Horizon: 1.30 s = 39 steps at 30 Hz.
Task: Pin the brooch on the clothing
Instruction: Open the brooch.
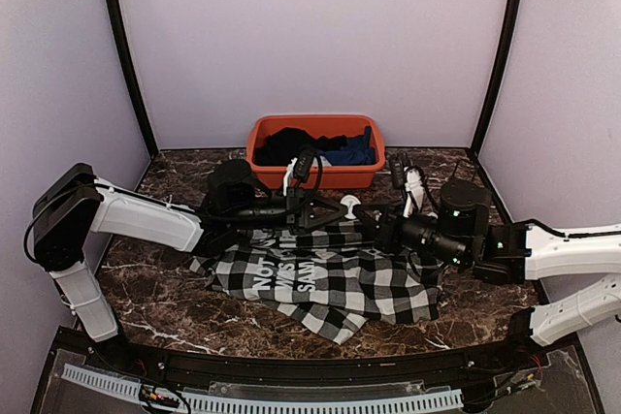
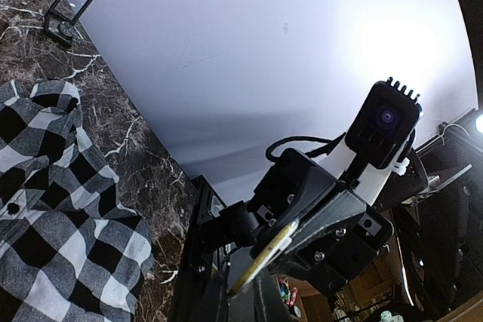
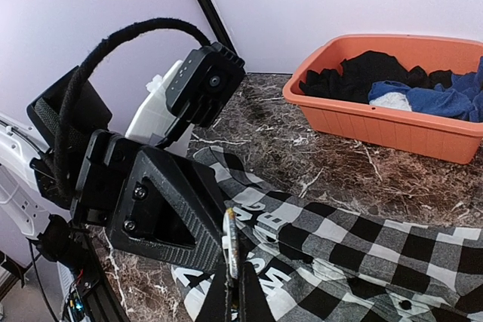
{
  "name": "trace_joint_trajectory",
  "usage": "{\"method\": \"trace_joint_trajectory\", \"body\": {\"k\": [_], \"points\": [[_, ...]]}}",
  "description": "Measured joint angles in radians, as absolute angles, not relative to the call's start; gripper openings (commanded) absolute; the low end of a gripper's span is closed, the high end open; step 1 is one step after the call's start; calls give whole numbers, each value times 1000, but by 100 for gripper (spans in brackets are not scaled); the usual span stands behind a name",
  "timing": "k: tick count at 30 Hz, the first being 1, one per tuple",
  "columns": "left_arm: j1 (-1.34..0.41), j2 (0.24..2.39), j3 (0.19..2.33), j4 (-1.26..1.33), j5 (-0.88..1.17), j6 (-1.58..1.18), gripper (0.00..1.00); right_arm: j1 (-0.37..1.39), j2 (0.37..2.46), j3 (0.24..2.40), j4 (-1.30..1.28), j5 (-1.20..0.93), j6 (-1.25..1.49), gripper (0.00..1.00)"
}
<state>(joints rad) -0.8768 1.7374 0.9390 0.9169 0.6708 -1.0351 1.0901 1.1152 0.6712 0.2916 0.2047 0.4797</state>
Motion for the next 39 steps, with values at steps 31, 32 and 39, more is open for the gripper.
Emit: {"method": "trace_joint_trajectory", "body": {"k": [31, 32, 39], "points": [[-873, 1775, 938, 927, 673, -1032, 8, 1090, 1147, 670, 279, 236, 465, 0], [-873, 1775, 938, 929, 673, -1032, 12, 1090, 1147, 670, 279, 236, 466, 0], [-881, 1793, 939, 957, 689, -1044, 20, 1096, 1146, 670, 281, 233, 469, 0]]}}
